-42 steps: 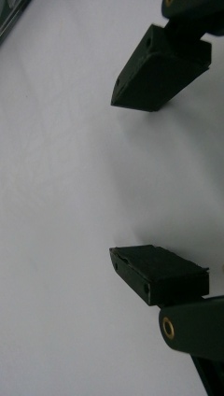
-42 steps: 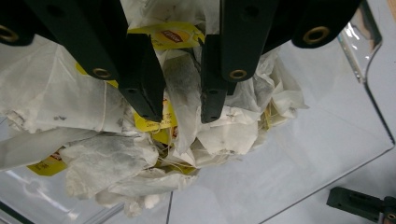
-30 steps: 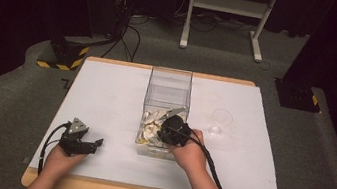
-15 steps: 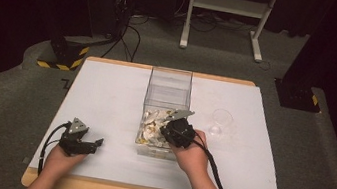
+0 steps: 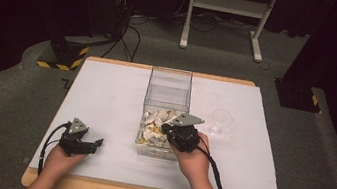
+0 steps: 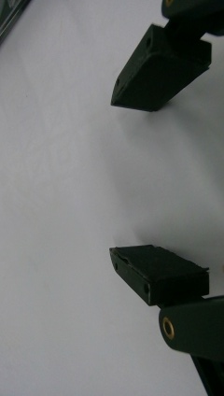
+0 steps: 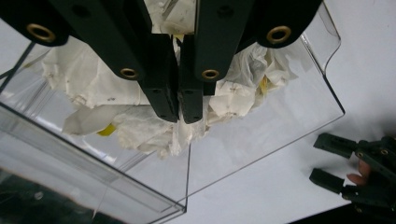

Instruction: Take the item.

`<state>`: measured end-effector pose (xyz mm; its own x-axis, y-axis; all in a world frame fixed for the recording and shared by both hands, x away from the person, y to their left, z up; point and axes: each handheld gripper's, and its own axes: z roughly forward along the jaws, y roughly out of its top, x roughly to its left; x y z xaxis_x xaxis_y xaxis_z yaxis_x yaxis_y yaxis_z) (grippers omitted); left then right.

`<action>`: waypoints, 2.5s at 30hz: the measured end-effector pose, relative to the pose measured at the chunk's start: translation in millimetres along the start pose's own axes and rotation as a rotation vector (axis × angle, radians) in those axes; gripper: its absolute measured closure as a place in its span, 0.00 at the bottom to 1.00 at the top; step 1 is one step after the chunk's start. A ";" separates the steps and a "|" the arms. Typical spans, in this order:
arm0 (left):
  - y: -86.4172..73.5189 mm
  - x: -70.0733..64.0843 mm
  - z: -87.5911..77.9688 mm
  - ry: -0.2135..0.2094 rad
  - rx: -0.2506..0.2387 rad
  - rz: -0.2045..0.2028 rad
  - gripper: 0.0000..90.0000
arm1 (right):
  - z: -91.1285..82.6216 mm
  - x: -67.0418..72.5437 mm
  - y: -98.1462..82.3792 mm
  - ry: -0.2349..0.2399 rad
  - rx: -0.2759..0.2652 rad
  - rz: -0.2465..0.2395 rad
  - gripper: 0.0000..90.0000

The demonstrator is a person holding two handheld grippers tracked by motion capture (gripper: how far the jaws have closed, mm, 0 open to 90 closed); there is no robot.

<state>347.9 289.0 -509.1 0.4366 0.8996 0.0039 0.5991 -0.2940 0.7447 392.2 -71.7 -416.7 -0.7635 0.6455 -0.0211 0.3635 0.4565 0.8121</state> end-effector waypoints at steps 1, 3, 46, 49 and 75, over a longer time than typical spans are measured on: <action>0.0 -0.1 0.0 0.001 0.000 0.001 0.25 | -1.4 -0.1 -0.5 -0.001 -0.011 0.004 0.96; 0.1 -0.2 0.0 0.001 -0.001 -0.002 0.25 | -3.7 -0.5 -2.0 -0.006 -0.039 0.012 0.96; 0.2 0.0 0.2 -0.001 -0.001 -0.003 0.25 | -41.8 -2.1 -3.8 -0.034 -0.388 0.063 0.96; 0.1 0.0 0.2 -0.001 -0.001 -0.003 0.25 | -44.7 -3.7 -3.5 -0.034 -0.400 0.063 0.96; 0.2 0.0 0.3 -0.002 -0.001 -0.003 0.25 | -69.8 -13.9 -2.1 -0.082 -0.459 0.067 0.96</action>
<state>348.2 288.9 -509.1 0.4360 0.8999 0.0007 0.6000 -0.2913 0.7451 364.8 -124.3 -377.4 -0.6950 0.7190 0.0095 0.1233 0.1062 0.9867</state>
